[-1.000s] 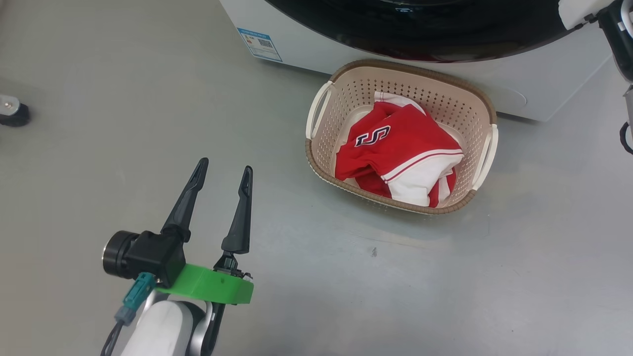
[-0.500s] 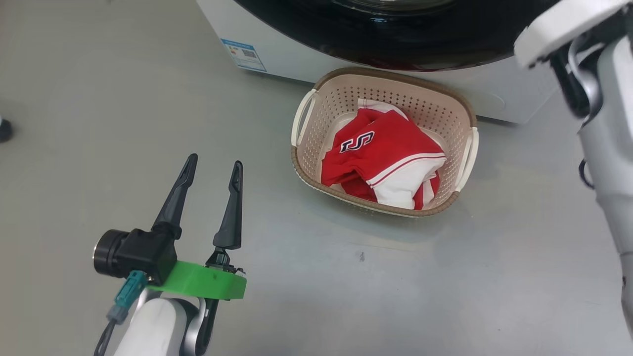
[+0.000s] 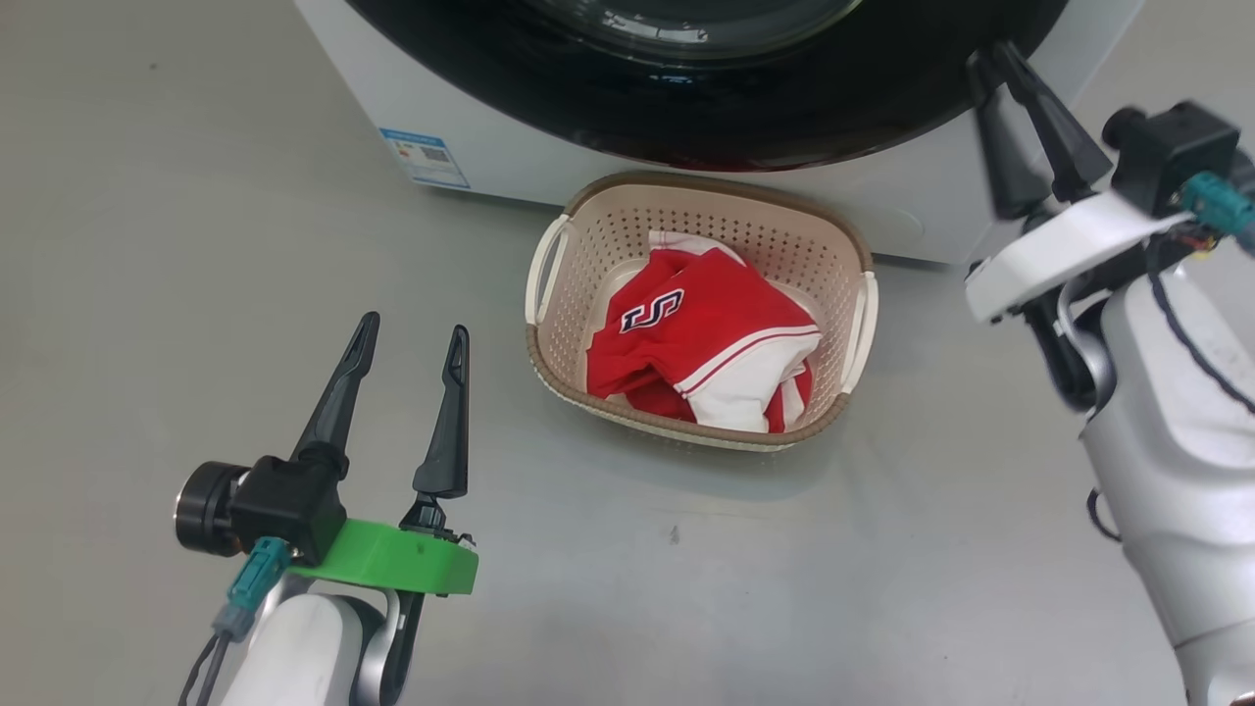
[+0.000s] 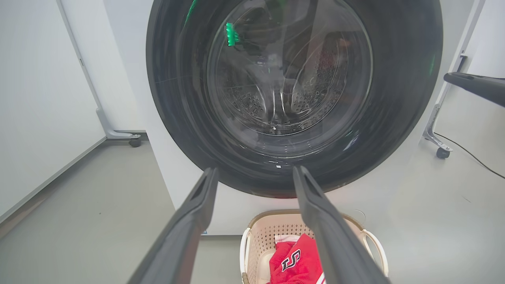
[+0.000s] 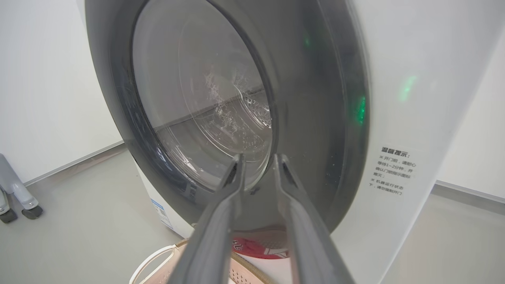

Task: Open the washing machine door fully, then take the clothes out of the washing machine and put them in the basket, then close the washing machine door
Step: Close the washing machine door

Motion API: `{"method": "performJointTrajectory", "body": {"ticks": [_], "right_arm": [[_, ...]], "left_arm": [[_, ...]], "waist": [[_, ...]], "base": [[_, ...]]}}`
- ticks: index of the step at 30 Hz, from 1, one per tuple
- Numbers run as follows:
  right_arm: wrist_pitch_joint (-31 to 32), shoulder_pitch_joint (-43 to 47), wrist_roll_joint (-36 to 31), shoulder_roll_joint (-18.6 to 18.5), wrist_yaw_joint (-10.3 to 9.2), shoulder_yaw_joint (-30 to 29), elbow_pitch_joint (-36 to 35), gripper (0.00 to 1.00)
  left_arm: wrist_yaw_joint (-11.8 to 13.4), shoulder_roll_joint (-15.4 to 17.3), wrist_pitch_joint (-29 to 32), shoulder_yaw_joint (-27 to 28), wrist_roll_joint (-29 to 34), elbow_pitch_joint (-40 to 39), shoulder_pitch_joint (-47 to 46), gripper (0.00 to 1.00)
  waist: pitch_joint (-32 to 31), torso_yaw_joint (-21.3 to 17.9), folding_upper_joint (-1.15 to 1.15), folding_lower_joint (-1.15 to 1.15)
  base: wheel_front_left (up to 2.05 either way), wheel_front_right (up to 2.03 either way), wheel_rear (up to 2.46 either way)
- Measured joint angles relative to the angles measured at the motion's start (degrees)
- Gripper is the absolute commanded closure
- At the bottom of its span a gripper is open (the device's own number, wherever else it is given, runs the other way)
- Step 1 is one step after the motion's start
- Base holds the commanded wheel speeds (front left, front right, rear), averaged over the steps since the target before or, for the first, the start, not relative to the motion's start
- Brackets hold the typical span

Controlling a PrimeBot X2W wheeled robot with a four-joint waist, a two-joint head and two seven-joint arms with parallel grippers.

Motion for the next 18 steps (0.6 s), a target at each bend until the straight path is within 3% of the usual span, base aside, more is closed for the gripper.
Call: {"method": "performJointTrajectory", "body": {"ticks": [5, 18], "right_arm": [[-0.52, 4.84, 0.34, 1.6, -0.19, -0.26, -1.15, 0.0], [-0.69, 18.47, 1.51, 3.67, -4.19, -3.94, -3.97, 0.0]], "left_arm": [[-0.12, 0.19, 0.0, 0.13, 0.18, 0.67, 0.11, 0.0], [-0.55, 1.34, 0.0, 0.8, 0.19, 3.15, 3.65, 0.0]], "waist": [[-1.54, -1.68, 0.0, 0.0], [-6.8, -6.35, 0.0, 0.0]], "base": [[0.0, 0.0, 0.0], [0.0, 0.0, 0.0]]}}
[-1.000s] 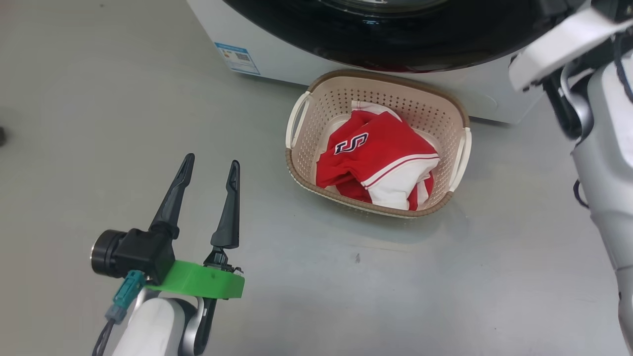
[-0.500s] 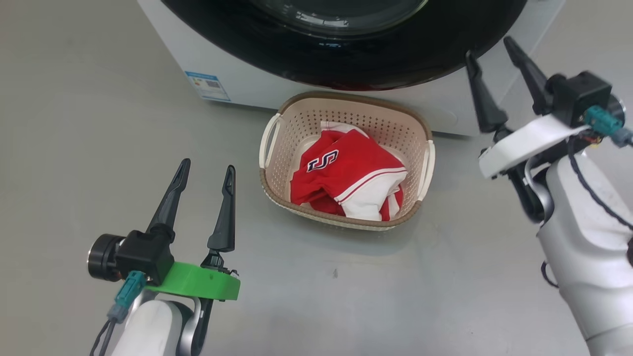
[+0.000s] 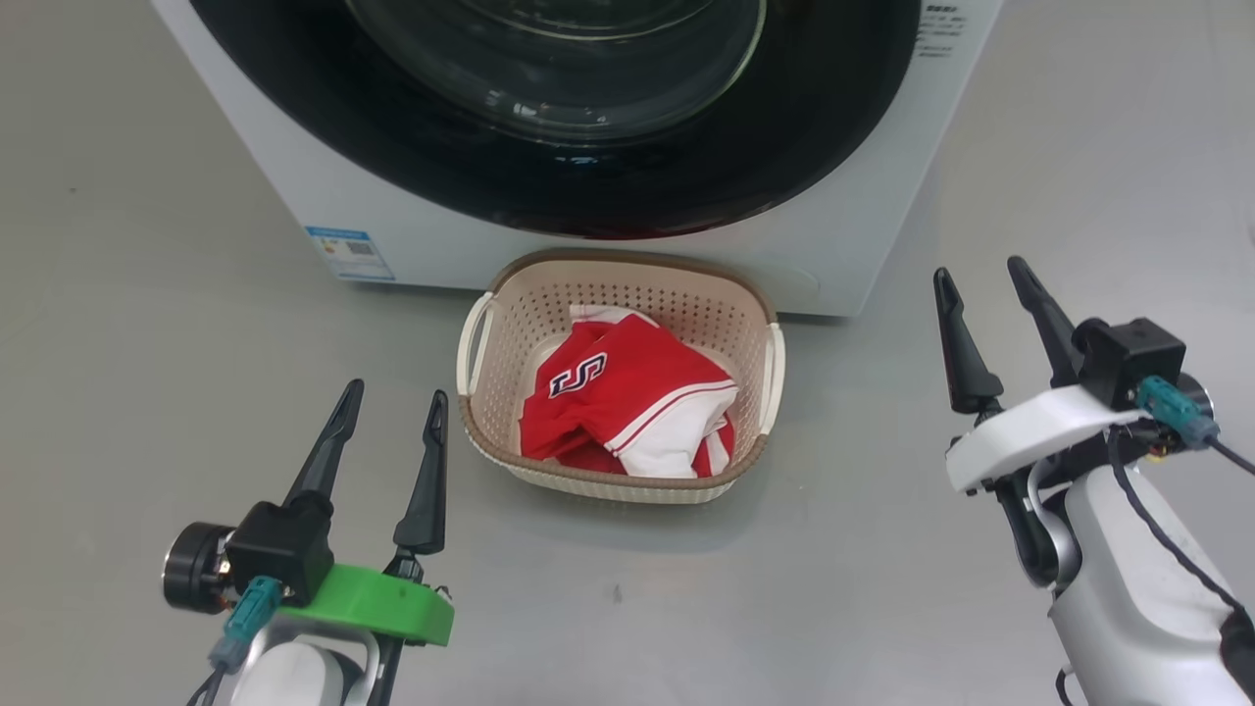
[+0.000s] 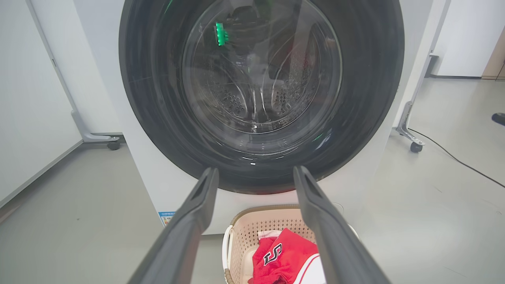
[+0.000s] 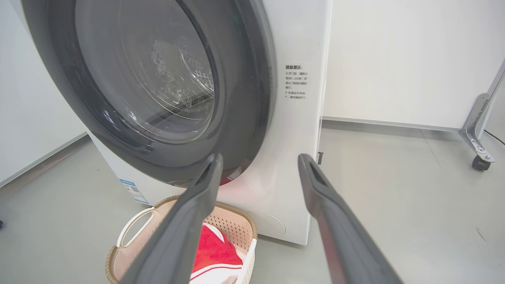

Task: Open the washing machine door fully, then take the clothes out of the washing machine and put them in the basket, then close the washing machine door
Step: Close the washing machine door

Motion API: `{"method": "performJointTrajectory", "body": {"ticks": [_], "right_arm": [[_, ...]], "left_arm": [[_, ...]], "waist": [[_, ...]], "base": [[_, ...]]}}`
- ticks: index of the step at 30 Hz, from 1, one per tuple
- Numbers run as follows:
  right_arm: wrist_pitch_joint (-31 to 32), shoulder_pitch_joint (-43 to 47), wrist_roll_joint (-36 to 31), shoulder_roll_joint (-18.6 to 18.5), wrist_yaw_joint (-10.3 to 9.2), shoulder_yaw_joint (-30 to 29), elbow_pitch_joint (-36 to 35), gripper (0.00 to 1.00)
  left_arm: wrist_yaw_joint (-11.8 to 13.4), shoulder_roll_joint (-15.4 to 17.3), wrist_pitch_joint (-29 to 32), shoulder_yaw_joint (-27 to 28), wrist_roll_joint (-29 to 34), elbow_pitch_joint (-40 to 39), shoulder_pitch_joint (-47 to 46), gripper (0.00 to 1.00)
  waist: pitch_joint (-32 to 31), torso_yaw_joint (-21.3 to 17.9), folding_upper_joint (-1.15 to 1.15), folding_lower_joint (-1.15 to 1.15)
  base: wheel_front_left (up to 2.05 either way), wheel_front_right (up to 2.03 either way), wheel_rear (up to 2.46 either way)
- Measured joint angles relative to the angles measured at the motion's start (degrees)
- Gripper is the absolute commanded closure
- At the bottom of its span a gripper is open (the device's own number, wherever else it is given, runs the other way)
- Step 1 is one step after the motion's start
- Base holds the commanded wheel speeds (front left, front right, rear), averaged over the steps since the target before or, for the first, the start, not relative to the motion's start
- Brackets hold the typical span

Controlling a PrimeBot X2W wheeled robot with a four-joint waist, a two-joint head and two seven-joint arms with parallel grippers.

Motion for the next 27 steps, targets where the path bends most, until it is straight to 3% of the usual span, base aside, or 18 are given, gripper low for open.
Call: {"method": "performJointTrajectory", "body": {"ticks": [7, 27], "right_arm": [[0.0, 6.78, 0.0, 1.33, -1.69, -1.41, -3.61, 0.0], [0.0, 19.9, -0.6, 3.22, -3.46, -1.99, -11.02, 0.0]], "left_arm": [[0.0, 1.07, 0.0, 0.66, 0.0, 1.09, 2.27, 0.0], [0.0, 2.24, 0.25, 0.89, -0.58, 1.69, 7.01, 0.0]], "waist": [[-3.35, -3.22, 0.0, 0.0], [-10.25, -9.2, 0.0, 0.0]], "base": [[0.0, 0.0, 0.0], [0.0, 0.0, 0.0]]}}
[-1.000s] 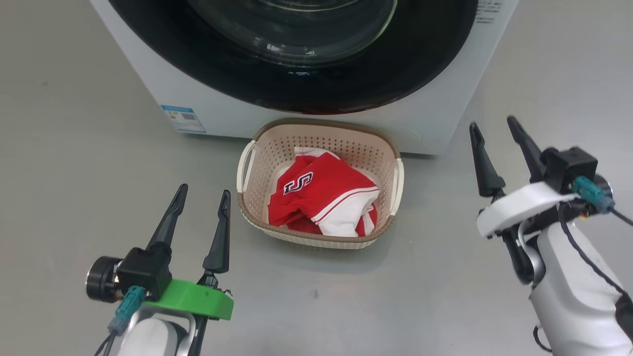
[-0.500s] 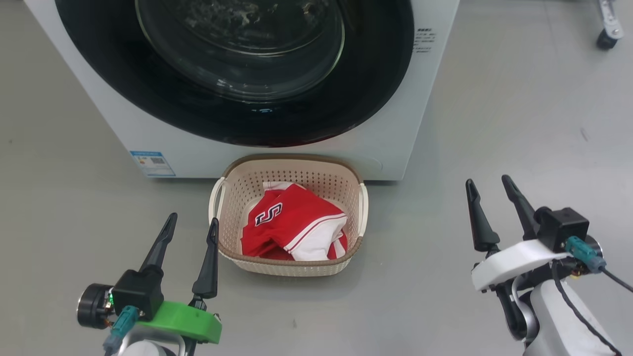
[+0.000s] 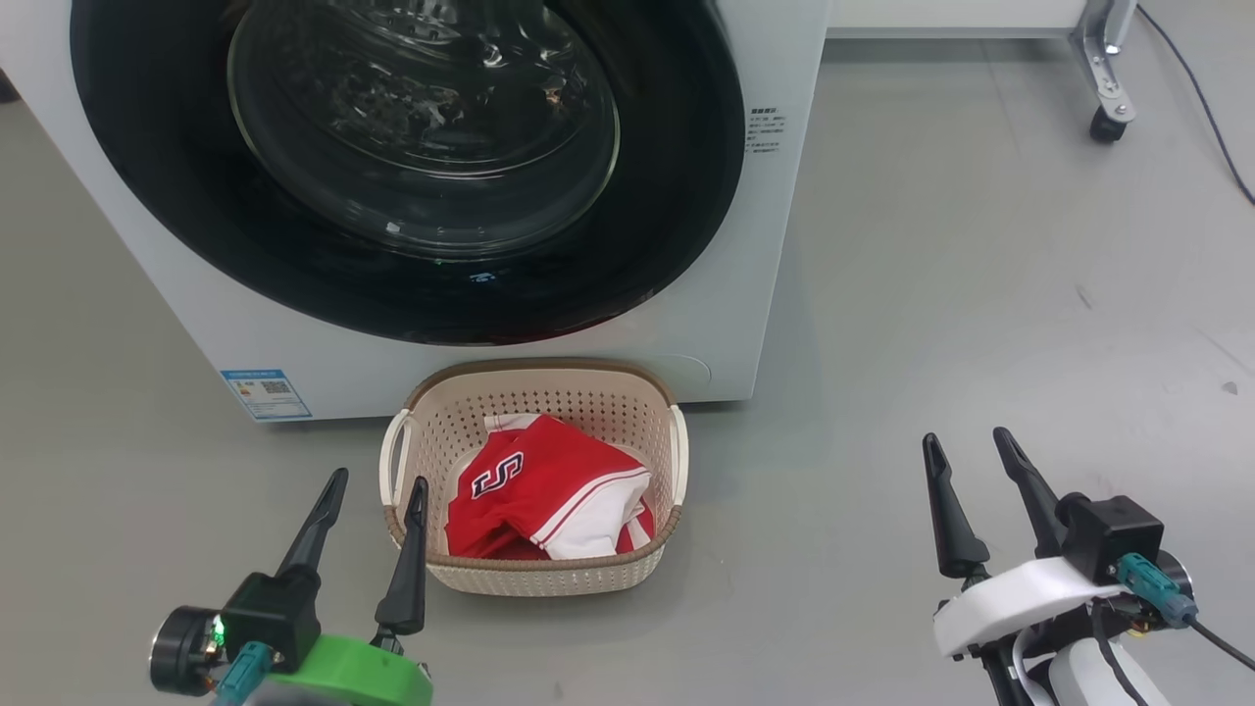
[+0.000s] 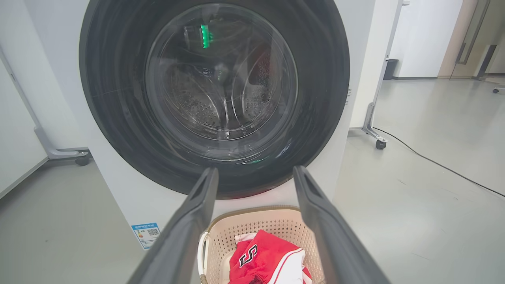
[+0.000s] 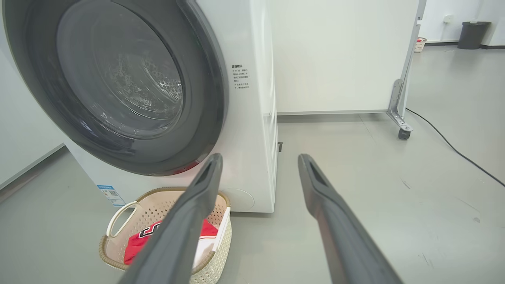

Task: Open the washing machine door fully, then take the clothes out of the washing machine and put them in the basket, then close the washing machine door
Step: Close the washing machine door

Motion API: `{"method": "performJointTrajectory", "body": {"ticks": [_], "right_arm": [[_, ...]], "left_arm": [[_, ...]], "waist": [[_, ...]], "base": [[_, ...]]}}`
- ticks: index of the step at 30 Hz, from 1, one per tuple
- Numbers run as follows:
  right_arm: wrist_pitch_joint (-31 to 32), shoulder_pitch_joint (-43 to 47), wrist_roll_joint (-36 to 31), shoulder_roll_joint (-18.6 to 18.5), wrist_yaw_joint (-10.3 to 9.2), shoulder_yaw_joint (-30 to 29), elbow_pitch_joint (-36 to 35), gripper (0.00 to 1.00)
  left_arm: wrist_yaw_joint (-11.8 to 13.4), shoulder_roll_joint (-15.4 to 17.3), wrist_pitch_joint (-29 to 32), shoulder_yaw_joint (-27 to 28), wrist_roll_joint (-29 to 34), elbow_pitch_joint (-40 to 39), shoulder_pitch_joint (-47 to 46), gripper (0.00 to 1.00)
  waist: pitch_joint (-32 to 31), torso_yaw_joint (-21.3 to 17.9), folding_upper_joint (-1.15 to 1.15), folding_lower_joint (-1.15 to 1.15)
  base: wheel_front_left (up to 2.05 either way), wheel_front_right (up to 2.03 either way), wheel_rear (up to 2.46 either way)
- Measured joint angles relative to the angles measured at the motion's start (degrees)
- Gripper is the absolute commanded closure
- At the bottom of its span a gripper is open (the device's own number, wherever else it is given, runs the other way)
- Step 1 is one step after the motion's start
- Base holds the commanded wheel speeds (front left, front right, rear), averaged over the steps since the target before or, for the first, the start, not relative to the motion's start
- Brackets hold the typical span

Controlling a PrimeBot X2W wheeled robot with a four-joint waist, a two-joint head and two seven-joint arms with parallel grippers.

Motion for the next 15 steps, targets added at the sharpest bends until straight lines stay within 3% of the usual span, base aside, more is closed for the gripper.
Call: {"method": "performJointTrajectory", "body": {"ticks": [15], "right_arm": [[0.0, 4.43, -0.53, -0.03, -0.58, -0.53, -4.17, 0.0]], "left_arm": [[0.58, 0.03, 0.49, 0.58, -0.43, -0.77, 1.2, 0.0]], "waist": [[-0.9, -0.47, 0.0, 0.0]], "base": [[0.0, 0.0, 0.0]]}}
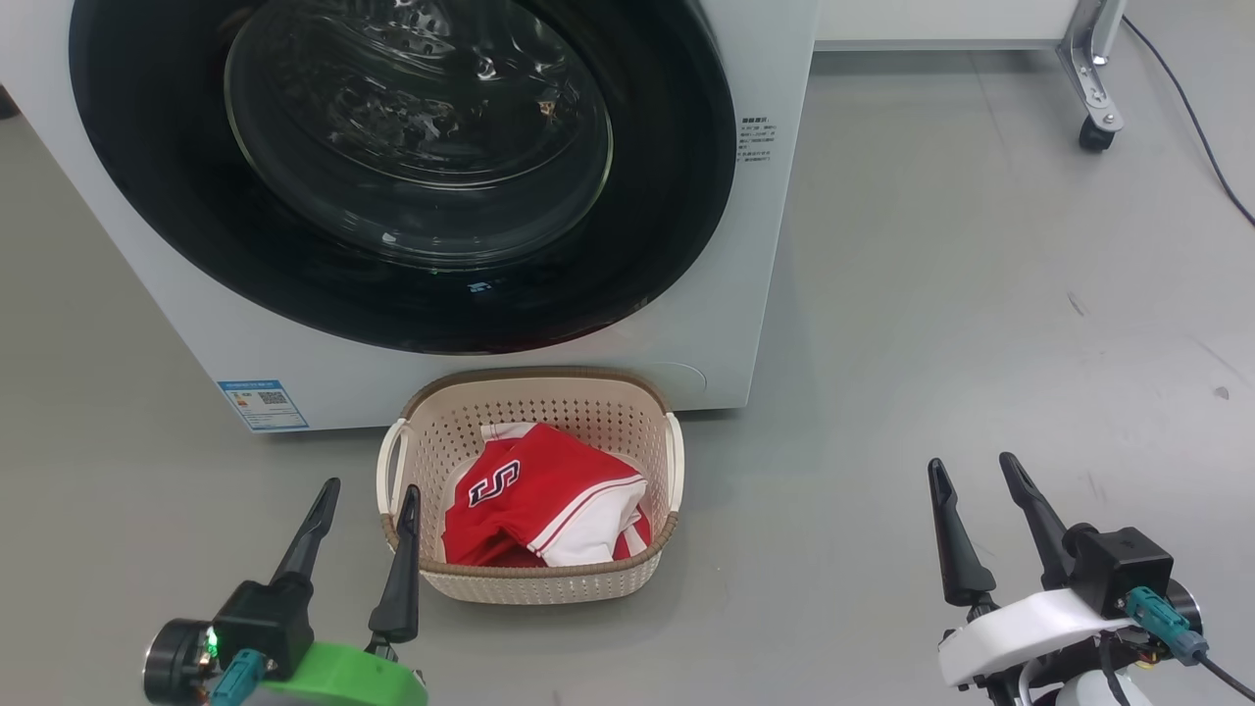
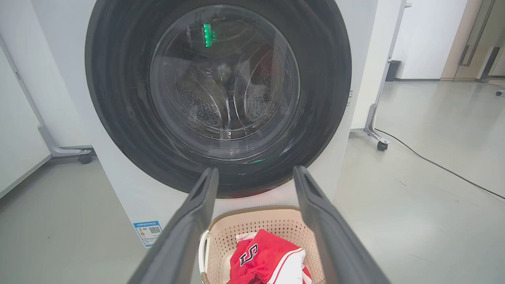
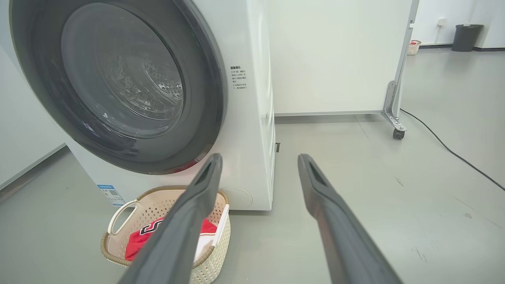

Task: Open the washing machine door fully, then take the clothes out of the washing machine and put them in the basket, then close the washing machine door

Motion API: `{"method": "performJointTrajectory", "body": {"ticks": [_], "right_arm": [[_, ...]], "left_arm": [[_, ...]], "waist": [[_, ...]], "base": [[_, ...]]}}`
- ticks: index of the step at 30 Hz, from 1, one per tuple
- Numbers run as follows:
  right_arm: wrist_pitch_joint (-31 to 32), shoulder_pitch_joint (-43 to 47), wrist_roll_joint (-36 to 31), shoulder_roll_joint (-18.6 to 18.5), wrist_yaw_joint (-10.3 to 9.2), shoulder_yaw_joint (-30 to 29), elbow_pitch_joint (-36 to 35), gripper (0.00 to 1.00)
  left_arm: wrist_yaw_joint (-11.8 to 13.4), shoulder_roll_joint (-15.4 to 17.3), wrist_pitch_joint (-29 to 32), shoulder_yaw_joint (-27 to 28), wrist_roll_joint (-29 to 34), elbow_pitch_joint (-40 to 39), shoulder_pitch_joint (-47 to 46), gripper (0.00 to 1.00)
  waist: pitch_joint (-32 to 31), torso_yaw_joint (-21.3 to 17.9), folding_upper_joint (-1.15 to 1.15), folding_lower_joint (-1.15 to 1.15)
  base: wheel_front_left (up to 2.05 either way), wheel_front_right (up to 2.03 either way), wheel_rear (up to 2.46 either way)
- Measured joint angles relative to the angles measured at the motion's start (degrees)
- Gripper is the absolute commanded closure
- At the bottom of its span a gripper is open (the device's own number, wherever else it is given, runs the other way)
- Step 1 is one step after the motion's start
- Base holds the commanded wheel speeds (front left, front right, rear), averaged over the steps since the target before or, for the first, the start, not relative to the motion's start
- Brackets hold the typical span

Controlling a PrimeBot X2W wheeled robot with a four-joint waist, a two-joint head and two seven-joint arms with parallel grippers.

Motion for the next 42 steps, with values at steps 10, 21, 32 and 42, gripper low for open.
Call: {"method": "performJointTrajectory", "body": {"ticks": [10, 21, 32, 42], "right_arm": [[0.0, 1.21, -0.1, -0.08, -0.51, 0.03, -1.52, 0.0], [0.0, 2.3, -0.27, -0.19, -0.9, 0.07, -2.92, 0.0], [0.12, 3.11, -0.24, 0.37, -0.91, 0.29, -1.75, 1.0], [0.37, 3.87, 4.27, 0.94, -0.33, 0.08, -1.25, 1.0]], "left_arm": [[0.42, 0.0, 0.1, -0.02, -0.01, -0.36, 0.24, 0.0], [0.51, 0.0, 0.52, -0.02, -0.09, -1.12, 0.82, 0.0], [0.75, -0.42, 0.54, -0.52, -0.08, 0.57, 1.37, 1.0], [0.22, -0.94, 0.85, -0.31, -4.66, 1.12, 2.22, 1.0]], "waist": [[-0.24, 0.4, 0.0, 0.0], [-0.31, 0.59, 0.0, 0.0], [-0.15, 0.59, 0.0, 0.0], [-0.34, 0.38, 0.0, 0.0]], "base": [[0.0, 0.0, 0.0], [0.0, 0.0, 0.0], [0.0, 0.0, 0.0], [0.0, 0.0, 0.0]]}}
